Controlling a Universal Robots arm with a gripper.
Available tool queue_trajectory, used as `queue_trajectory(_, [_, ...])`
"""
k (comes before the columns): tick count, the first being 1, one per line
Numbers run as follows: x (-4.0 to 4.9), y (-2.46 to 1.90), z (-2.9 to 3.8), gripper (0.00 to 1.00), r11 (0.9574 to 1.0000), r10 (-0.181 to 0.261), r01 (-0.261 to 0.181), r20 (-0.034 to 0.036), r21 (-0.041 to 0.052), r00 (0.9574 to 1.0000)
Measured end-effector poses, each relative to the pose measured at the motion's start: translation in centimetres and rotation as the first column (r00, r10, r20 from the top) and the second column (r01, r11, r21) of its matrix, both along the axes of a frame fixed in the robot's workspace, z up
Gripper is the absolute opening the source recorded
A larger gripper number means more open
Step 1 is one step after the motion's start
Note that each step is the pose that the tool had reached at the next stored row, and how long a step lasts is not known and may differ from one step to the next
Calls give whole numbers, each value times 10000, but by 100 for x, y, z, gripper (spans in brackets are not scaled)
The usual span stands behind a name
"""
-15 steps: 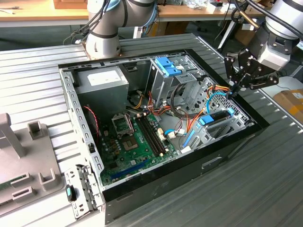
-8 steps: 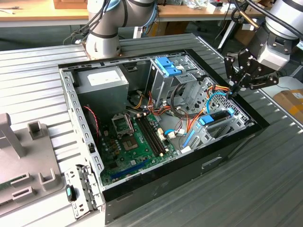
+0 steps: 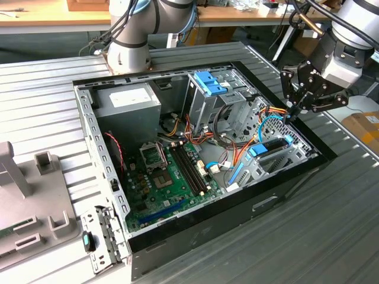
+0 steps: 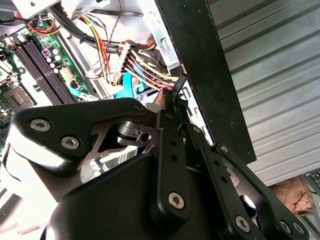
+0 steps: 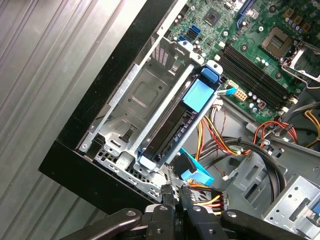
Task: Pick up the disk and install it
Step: 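Insert the first disk wire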
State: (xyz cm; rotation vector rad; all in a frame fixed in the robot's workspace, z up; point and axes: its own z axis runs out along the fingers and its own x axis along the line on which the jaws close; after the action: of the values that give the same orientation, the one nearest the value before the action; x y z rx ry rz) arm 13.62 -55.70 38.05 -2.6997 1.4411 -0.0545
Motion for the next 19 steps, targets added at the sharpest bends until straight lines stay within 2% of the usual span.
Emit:
queue_trajectory(7, [-11, -5, 0, 16, 10000, -8, 8, 0, -1, 10000])
queue_trajectory(12, [-13, -16, -14, 16, 9995, -329, 329, 0, 0, 9995])
queue_trajectory(15, [-66, -63, -15, 16, 9994, -347, 347, 1, -1, 9994])
queue_trajectory(19, [-143, -82, -17, 16, 9993, -379, 379, 1, 0, 9993])
